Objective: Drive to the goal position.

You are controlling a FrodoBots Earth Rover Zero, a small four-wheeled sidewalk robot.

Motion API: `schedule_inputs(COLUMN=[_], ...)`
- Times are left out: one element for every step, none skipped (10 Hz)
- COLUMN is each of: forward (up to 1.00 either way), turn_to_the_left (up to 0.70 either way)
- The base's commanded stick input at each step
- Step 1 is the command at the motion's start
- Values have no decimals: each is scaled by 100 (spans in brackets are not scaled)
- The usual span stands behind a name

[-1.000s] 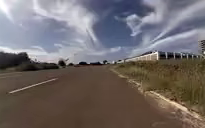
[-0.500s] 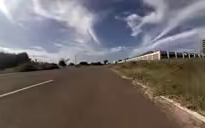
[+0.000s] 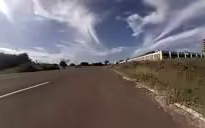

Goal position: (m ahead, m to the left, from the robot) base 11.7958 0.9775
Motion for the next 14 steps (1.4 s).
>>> schedule_inputs(forward=[85, 85, 85, 85, 85, 85, 85, 85, 85, 85, 85, 85, 85, 85], turn_to_the_left=[0, 0, 0, 0, 0, 0, 0, 0, 0, 0, 0, 0, 0, 0])
